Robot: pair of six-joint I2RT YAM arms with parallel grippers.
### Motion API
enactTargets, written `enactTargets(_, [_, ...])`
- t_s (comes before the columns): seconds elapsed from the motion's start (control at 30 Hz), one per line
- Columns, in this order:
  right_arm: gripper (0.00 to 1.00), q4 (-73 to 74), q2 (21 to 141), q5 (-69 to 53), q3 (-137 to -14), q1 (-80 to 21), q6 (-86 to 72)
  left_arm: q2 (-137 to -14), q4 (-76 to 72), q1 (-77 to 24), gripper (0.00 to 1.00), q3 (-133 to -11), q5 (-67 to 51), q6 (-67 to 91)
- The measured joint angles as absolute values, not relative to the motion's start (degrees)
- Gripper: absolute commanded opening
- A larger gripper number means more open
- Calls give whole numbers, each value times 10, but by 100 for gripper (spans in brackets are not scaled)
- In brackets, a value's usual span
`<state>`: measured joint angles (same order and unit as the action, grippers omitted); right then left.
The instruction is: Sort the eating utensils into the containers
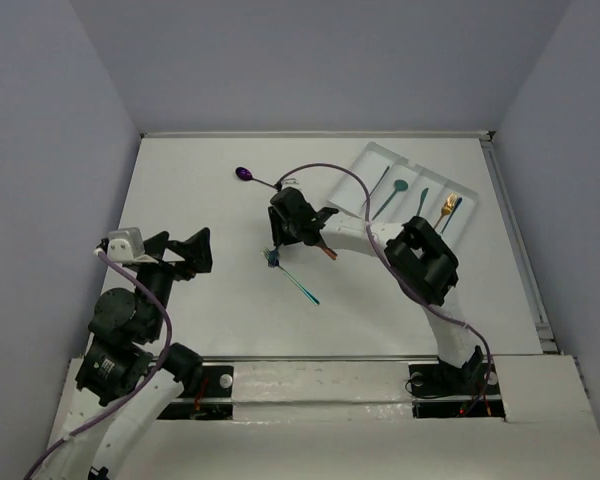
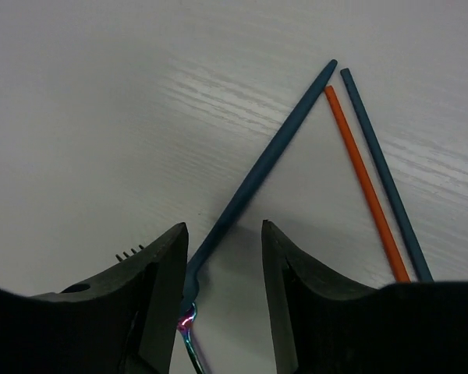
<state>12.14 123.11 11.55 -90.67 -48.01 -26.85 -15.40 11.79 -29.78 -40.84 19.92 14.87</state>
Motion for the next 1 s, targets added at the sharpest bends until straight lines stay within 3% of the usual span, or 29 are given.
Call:
enactTargets(0.13, [38, 141, 1250, 136, -926, -482, -281, -147, 118, -298, 99, -408, 198, 149])
enactTargets(0.4, [36, 189, 1293, 183, -986, -500, -285, -132, 118, -298, 99, -408, 195, 149])
enactTargets(0.6, [7, 223, 1324, 217, -1040, -505, -284, -125, 118, -298, 99, -408, 194, 149])
enactTargets(0.7, [0, 227, 1326, 228, -1043, -506, -287, -123, 118, -298, 99, -408, 194, 149])
enactTargets(1.0, [0, 220, 1327, 236, -1044, -507, -300, -120, 118, -298, 99, -408, 191, 149])
